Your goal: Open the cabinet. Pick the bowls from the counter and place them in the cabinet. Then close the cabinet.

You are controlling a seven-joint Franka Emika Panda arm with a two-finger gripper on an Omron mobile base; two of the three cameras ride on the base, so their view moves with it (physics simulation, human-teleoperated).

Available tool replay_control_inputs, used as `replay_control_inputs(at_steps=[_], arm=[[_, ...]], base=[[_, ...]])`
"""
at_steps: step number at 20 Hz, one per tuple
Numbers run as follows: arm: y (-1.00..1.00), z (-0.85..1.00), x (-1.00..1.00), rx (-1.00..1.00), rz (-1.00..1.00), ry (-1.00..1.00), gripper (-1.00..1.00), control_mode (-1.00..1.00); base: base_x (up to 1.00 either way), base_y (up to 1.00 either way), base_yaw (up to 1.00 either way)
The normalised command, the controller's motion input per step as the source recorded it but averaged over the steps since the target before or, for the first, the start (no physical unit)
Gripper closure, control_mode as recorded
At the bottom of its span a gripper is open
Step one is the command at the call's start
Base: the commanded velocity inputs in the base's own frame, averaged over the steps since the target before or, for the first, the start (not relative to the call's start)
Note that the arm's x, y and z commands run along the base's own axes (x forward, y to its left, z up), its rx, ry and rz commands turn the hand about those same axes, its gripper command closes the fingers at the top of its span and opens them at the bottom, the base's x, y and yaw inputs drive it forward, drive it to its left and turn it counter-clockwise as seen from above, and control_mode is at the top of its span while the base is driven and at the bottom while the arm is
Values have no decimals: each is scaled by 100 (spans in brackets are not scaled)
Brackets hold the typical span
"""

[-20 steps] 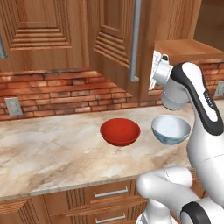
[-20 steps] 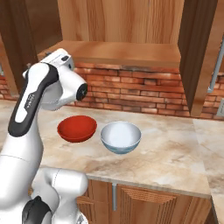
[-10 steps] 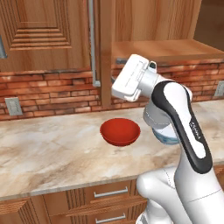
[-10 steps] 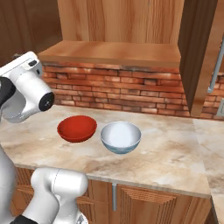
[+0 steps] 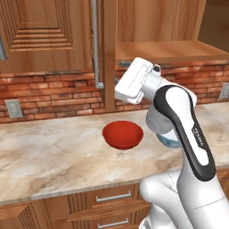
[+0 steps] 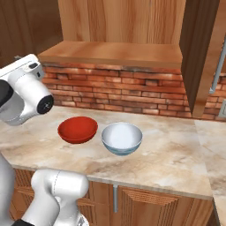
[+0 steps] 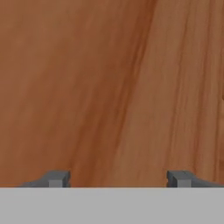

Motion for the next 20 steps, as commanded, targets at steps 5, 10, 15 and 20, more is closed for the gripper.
replay_control_inputs(at_steps=[5, 10, 15, 20], arm=[[-25, 1, -3, 1, -1, -7, -100, -100], [-92, 0, -5, 4, -11, 0, -100, -100], [-91, 5, -21, 6, -17, 8, -100, -100], [-65, 18, -44, 6, -32, 10, -100, -100]], base=[[0, 0, 0], [0, 0, 0], [0, 0, 0], [0, 0, 0]])
